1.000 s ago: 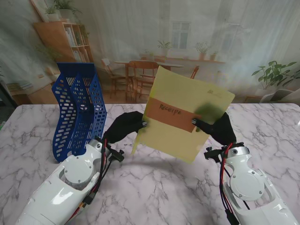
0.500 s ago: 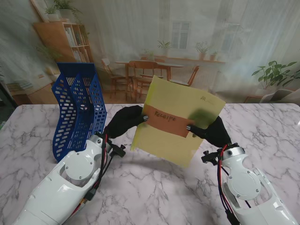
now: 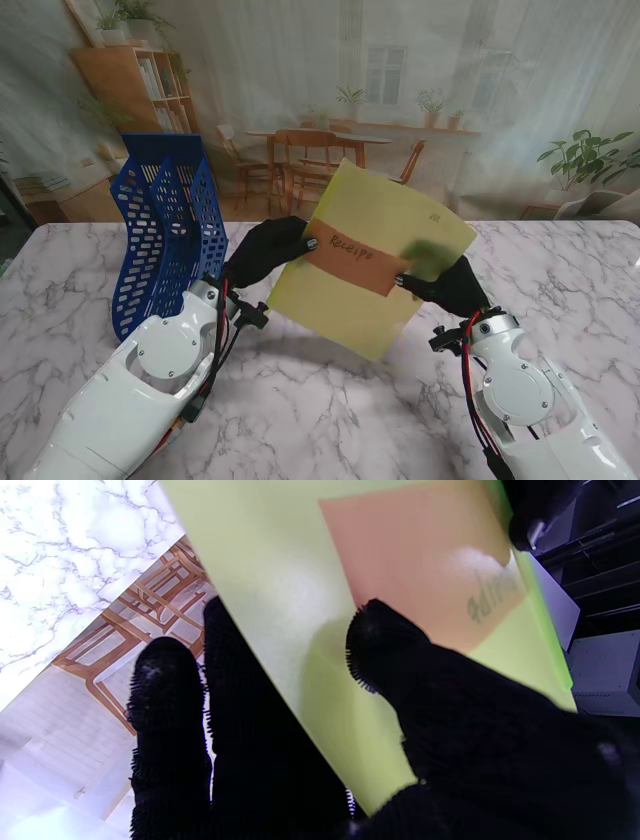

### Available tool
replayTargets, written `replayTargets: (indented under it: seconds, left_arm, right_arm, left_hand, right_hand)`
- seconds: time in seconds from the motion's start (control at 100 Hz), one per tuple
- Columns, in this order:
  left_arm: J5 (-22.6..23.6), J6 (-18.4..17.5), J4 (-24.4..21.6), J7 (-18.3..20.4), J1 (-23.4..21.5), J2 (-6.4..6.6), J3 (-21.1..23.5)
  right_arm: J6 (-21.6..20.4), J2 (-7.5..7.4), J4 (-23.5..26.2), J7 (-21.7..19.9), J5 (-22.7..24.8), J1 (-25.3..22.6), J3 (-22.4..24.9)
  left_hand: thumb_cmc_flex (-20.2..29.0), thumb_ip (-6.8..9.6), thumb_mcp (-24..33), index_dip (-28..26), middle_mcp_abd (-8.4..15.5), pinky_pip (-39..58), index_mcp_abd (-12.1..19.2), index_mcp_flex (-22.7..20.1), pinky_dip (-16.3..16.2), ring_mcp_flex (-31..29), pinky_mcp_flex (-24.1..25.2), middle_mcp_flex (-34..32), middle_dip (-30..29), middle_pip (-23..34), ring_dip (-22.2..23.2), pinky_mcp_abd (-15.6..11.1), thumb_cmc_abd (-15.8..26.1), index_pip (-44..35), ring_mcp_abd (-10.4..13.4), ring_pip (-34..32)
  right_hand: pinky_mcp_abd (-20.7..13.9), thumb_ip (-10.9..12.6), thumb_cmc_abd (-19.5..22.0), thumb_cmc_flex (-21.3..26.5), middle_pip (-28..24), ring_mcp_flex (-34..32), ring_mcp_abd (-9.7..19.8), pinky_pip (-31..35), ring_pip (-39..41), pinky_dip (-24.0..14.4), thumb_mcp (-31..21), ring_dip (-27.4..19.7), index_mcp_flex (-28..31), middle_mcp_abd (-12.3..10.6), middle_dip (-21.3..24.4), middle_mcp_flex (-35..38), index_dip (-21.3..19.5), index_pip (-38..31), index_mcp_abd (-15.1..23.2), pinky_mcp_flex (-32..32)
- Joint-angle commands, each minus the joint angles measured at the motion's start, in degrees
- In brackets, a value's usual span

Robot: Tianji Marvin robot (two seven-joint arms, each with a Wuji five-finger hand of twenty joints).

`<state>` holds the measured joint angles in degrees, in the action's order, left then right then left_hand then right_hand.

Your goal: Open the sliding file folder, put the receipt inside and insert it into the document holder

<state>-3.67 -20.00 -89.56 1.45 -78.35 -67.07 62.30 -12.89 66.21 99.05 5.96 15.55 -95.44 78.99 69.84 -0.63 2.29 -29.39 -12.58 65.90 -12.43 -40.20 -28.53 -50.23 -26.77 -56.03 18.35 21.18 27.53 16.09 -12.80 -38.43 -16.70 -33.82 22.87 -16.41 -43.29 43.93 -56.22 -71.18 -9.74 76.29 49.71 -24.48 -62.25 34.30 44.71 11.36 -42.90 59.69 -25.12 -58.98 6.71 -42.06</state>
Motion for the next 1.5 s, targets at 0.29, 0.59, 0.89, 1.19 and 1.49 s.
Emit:
replayTargets:
  seconds: [0.29, 0.59, 0.89, 1.19, 1.49]
  left_arm:
    - [0.1, 0.1, -0.8, 1.1, 0.5, -0.15, -0.1]
    - [-1.1, 0.1, 1.0, 1.8, 0.4, -0.2, -0.6]
    - [-1.2, 0.0, 0.9, 1.3, 0.3, -0.35, -0.6]
    - [-1.0, -0.1, 0.1, 1.4, 0.2, -0.24, -0.1]
    - [-0.5, -0.7, -0.6, 0.6, 0.1, -0.28, 0.3]
  right_arm:
    - [-0.6, 0.24, -1.5, 1.0, -0.3, 0.3, -0.6]
    - [-1.9, 0.83, -0.4, 2.6, -3.0, -0.7, 0.3]
    - [-1.0, 0.15, -0.4, 0.9, 0.1, -0.8, 0.8]
    - [-0.3, -0.32, -2.8, 0.6, 4.1, 0.4, -0.3]
    - [0.3, -0.64, -3.4, 0.2, 6.5, 1.1, -0.9]
  left_hand:
    - [0.0, 0.92, -0.7, 0.9, -0.4, 3.1, 2.1, -2.3, -1.6, -0.8, -0.1, -1.7, -0.4, -0.1, 0.3, -0.9, 3.7, 1.0, -1.5, -1.9]
    - [0.2, 0.96, -0.7, 0.6, -0.1, 2.9, 2.0, -2.1, -1.6, -0.6, 0.1, -1.4, -0.4, -0.2, 0.4, -1.0, 3.8, 1.9, -1.5, -1.8]
    - [-0.3, 0.8, -1.1, 0.2, 0.0, 3.2, 2.4, -2.3, -1.8, -0.8, -0.1, -1.6, -0.2, 0.1, 0.5, -1.0, 4.3, 1.9, -1.4, -2.2]
    - [-1.1, 0.66, -1.4, 0.2, 0.0, 3.2, 2.4, -2.3, -1.9, -0.4, 0.5, -1.4, -0.3, 0.0, 0.5, -0.9, 5.2, 2.2, -1.6, -2.1]
    - [-1.3, 0.7, -1.5, -0.1, 0.3, 3.6, 2.6, -3.1, -2.2, -1.1, -0.2, -2.1, -0.1, 0.4, 0.7, -1.3, 5.1, 2.0, -1.2, -2.6]
  right_hand:
    - [-0.2, 2.0, 2.4, 3.2, 1.6, -1.7, 1.5, 1.3, 3.3, -1.1, -5.2, 0.9, 6.1, 0.0, -1.3, 1.2, -2.4, -5.8, 4.9, -0.7]
    - [-0.4, 2.0, 3.0, 3.3, 1.7, -1.6, 1.7, 0.9, 2.7, -1.0, -4.7, 0.7, 5.4, -0.1, -1.6, 0.9, -2.7, -6.0, 4.9, -0.6]
    - [0.1, 2.1, 2.4, 3.5, 1.7, -2.1, 1.2, 1.2, 3.4, -1.2, -5.0, 1.0, 6.0, 0.6, -1.5, 1.5, -2.4, -6.0, 4.5, -0.9]
    - [0.3, 2.1, 2.2, 3.4, 1.7, -2.4, 0.9, 1.3, 3.9, -1.3, -5.2, 1.2, 6.3, 0.9, -1.6, 1.8, -2.4, -5.9, 4.4, -1.1]
    - [0.5, 2.1, 2.2, 3.3, 1.7, -2.5, 1.0, 1.5, 4.4, -1.4, -5.3, 1.4, 6.5, 1.0, -1.8, 2.0, -2.4, -5.8, 4.3, -1.3]
